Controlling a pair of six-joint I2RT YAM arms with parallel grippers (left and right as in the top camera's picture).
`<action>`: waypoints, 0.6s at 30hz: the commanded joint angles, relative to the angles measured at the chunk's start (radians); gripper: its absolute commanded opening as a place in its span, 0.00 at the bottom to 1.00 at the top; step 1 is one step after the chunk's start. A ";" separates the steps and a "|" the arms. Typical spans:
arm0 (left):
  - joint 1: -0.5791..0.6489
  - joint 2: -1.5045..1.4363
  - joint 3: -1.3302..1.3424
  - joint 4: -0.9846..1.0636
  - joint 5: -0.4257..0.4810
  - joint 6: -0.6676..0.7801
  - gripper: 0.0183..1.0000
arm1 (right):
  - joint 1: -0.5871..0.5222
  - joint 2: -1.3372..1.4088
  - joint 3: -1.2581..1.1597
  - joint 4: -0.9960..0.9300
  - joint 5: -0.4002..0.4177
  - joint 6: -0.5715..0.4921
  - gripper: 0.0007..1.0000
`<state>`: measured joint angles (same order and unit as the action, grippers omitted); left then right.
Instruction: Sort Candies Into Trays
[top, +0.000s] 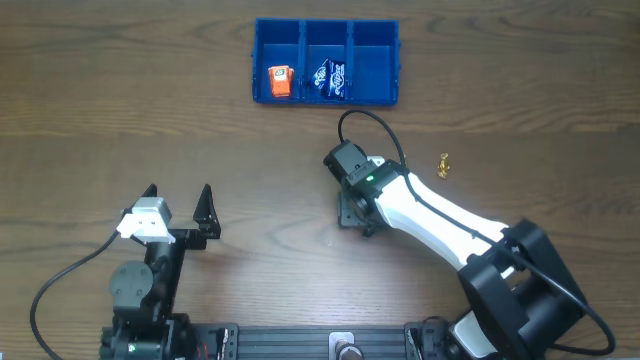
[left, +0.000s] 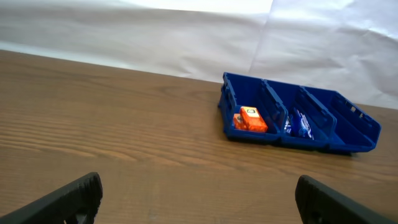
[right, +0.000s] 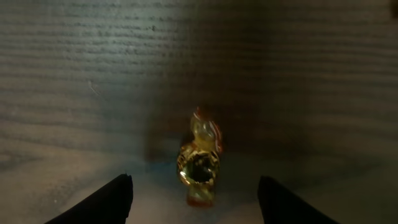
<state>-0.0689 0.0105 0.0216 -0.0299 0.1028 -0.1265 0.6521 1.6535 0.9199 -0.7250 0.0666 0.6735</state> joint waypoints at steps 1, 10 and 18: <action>0.003 -0.007 -0.017 -0.037 0.021 0.004 1.00 | -0.001 -0.021 -0.018 0.021 -0.001 0.015 0.66; 0.003 -0.007 -0.017 -0.037 0.021 0.003 1.00 | -0.013 0.023 -0.018 0.040 0.010 0.015 0.56; 0.003 -0.007 -0.017 -0.037 0.021 0.003 1.00 | -0.013 0.046 -0.018 0.043 0.010 0.015 0.49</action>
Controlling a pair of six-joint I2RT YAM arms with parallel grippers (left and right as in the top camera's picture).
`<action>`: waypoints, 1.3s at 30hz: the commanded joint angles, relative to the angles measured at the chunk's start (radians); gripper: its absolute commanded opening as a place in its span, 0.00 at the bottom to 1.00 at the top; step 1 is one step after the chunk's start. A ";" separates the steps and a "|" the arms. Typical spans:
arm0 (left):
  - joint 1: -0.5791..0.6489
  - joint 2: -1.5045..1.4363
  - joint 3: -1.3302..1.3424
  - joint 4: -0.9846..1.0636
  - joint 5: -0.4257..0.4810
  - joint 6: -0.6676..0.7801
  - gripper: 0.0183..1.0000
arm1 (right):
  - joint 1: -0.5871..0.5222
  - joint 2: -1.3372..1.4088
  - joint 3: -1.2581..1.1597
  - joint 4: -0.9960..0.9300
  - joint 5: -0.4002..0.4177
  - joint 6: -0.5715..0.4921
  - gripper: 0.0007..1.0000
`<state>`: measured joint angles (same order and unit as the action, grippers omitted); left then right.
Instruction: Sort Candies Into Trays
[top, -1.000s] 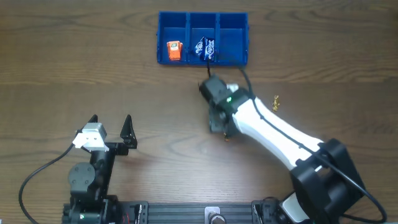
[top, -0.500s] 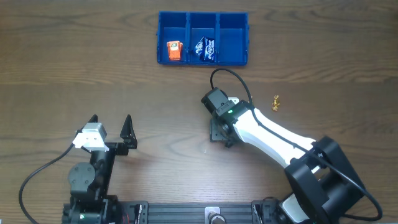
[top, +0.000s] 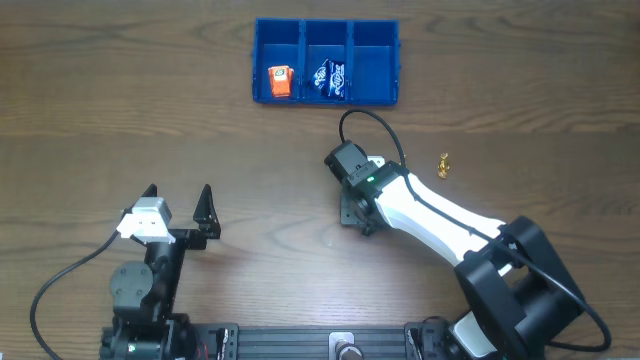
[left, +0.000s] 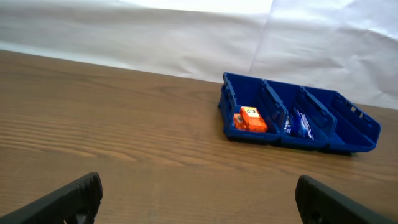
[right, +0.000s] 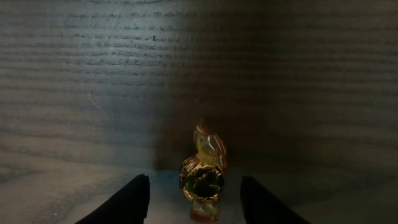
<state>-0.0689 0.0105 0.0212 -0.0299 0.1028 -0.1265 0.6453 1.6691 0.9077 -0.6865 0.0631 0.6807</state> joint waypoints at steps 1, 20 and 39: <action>0.003 -0.007 -0.016 -0.037 0.021 0.004 1.00 | -0.006 0.038 -0.005 0.006 0.015 0.008 0.50; 0.003 -0.007 -0.016 -0.037 0.021 0.004 1.00 | -0.007 0.045 -0.005 0.033 0.025 0.012 0.16; 0.003 -0.007 -0.016 -0.037 0.021 0.003 1.00 | -0.195 0.034 0.829 -0.267 0.254 -0.222 0.12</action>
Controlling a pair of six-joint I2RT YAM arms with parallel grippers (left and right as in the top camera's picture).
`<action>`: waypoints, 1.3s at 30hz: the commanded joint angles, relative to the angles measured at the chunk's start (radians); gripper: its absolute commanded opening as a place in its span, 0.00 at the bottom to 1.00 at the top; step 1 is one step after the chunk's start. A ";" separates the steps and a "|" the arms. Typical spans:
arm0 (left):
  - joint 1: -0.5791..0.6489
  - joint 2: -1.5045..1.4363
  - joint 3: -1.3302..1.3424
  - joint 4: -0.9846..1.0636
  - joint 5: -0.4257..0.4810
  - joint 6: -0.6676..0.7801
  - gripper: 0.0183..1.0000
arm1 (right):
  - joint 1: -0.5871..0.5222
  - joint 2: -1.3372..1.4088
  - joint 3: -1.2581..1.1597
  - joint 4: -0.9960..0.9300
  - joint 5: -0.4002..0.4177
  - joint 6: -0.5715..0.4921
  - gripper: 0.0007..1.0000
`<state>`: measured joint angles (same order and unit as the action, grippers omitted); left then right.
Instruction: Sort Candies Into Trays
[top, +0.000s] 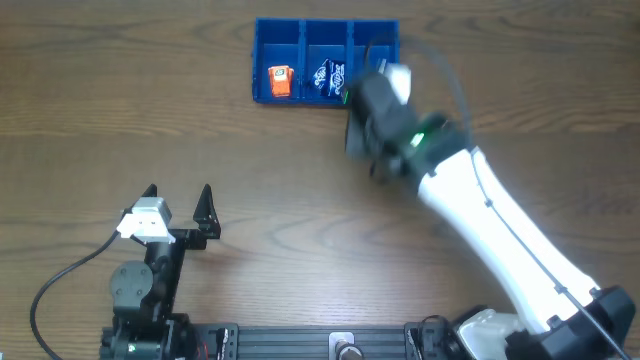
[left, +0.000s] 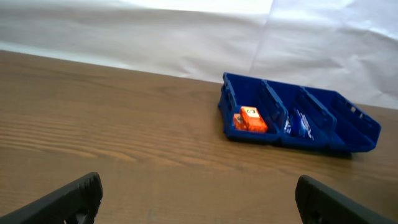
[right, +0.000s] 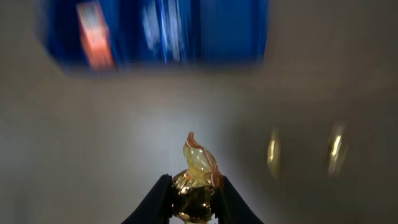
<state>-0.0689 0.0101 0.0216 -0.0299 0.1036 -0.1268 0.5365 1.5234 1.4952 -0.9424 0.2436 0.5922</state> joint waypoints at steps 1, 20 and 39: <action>0.003 -0.006 -0.017 -0.037 0.020 0.004 1.00 | -0.099 0.211 0.277 -0.011 0.071 -0.146 0.12; 0.003 -0.006 -0.017 -0.037 0.020 0.004 1.00 | -0.224 0.640 0.455 0.117 -0.066 -0.183 0.12; 0.003 -0.006 -0.017 -0.037 0.020 0.004 1.00 | -0.216 0.541 0.317 0.156 -0.050 -0.223 0.65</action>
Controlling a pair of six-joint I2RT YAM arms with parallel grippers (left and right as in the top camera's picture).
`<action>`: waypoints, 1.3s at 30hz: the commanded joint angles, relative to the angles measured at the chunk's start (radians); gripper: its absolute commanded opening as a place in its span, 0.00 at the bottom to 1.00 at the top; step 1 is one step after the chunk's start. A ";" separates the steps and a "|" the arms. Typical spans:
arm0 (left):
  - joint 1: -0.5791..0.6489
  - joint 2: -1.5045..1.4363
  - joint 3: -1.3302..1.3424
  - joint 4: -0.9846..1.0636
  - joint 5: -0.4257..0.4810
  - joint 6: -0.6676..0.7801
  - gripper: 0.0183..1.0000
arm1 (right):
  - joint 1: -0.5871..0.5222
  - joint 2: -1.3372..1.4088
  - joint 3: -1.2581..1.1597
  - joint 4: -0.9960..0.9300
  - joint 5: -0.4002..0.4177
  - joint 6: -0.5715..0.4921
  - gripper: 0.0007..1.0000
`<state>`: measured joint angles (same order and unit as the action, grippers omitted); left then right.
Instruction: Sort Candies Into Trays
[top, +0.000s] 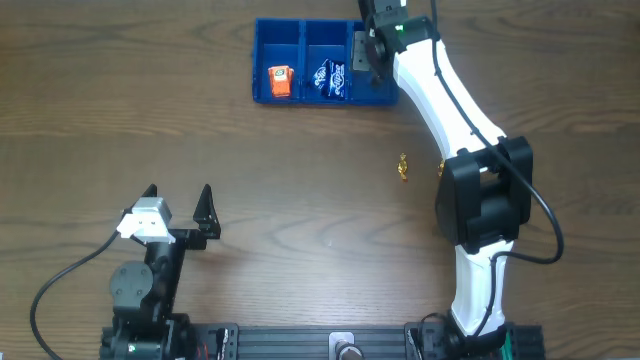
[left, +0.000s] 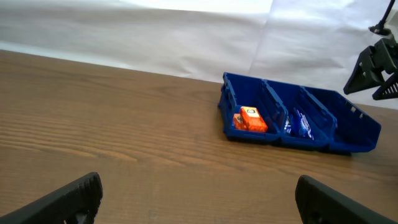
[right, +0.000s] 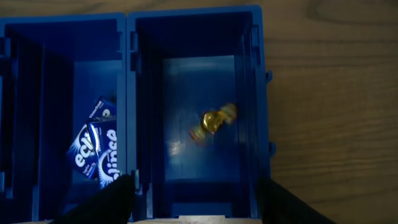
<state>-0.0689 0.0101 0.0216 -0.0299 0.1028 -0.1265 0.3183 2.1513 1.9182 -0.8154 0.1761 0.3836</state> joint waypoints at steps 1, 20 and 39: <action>0.003 -0.006 -0.017 -0.037 0.021 0.004 1.00 | 0.001 -0.139 -0.170 0.061 0.017 -0.014 0.65; 0.003 -0.006 -0.017 -0.037 0.021 0.004 1.00 | -0.034 -0.608 -1.027 0.249 -0.015 0.035 0.59; 0.003 -0.006 -0.017 -0.037 0.021 0.004 1.00 | -0.032 -0.438 -1.005 0.381 -0.047 0.026 0.54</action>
<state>-0.0689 0.0101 0.0216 -0.0296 0.1028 -0.1265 0.2882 1.6882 0.8848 -0.4461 0.1455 0.4084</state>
